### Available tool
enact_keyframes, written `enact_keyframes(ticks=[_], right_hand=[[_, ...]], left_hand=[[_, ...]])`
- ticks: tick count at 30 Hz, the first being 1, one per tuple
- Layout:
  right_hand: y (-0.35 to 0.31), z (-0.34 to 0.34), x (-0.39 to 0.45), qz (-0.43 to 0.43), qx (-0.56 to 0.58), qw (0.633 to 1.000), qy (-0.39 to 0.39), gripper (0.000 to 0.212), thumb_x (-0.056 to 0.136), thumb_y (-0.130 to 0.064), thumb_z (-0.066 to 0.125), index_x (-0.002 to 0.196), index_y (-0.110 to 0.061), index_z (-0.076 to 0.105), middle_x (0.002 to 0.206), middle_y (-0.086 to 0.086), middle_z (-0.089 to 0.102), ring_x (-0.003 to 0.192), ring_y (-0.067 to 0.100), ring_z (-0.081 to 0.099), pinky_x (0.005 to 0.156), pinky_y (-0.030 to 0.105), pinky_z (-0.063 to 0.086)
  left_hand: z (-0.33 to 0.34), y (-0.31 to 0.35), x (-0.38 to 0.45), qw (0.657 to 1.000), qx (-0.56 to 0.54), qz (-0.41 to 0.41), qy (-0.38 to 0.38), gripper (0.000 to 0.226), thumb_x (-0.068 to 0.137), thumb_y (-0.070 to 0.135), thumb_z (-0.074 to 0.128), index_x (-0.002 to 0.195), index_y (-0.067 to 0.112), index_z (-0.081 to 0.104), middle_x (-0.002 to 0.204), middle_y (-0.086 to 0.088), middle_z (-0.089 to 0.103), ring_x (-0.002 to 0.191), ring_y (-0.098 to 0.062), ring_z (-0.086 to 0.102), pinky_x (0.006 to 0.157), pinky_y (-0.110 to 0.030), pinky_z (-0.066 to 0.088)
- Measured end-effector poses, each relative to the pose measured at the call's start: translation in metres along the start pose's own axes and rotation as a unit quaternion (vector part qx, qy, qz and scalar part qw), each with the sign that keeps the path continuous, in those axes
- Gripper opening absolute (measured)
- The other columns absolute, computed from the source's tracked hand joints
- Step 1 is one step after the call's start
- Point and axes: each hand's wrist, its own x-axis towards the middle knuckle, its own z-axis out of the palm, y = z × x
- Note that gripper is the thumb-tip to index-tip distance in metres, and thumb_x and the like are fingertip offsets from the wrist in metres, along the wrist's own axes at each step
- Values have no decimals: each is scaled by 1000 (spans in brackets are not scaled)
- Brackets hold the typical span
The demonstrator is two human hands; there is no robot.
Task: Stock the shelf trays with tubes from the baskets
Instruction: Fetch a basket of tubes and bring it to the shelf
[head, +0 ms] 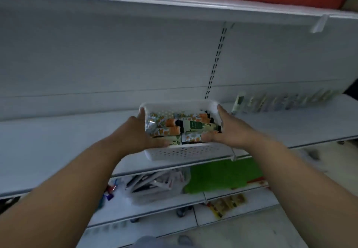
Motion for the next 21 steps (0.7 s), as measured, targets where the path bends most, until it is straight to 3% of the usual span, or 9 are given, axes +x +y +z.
enact_keyframes(ticks=[6,9,12,14,17,19,21], right_hand=[[26,-8,77,-32,8,997,-72,144,44,-93,59,151,-30,-15,162,1,6,143,21,27,110,37,34],[31,-6,92,-44,12,996,-73,145,45,-91,61,152,-27,-13,161,2,8,142,21,30,109,36,35],[32,-6,97,-50,4,996,-69,145,44,-94,57,151,-28,-14,161,3,10,140,21,33,109,38,36],[31,-7,94,-50,-23,996,-63,143,44,-100,49,150,-30,-16,161,4,11,140,23,32,109,41,37],[27,-12,79,-35,-89,995,-7,125,56,-99,37,149,-35,-17,159,9,16,136,29,36,103,43,40],[17,-17,60,-35,-104,992,63,107,71,-89,35,151,-33,-10,155,11,20,131,32,41,95,37,41],[1,-20,38,-42,-87,987,127,91,85,-74,37,153,-27,1,151,11,25,128,30,43,87,31,38]], left_hand=[[7,8,49,998,0,-55,13,131,58,68,75,152,19,-2,139,-12,51,113,-24,55,83,-30,45],[5,9,59,998,7,-54,26,121,63,61,77,151,16,8,135,-9,55,97,-14,51,78,-26,43],[-2,6,62,998,35,-50,11,125,52,76,71,148,21,14,123,-2,61,95,-11,56,71,-23,47],[-5,2,59,998,43,-46,11,127,43,90,61,145,29,16,119,3,61,95,-15,62,71,-31,56],[-7,4,44,987,117,-53,94,106,60,85,58,142,27,27,125,-9,53,106,-29,59,86,-45,54],[-5,11,32,973,133,-20,189,79,76,72,56,135,22,40,123,-7,53,108,-28,57,88,-41,51],[-3,23,22,971,102,58,208,56,84,61,55,125,23,48,114,-2,56,101,-24,59,82,-36,49]])
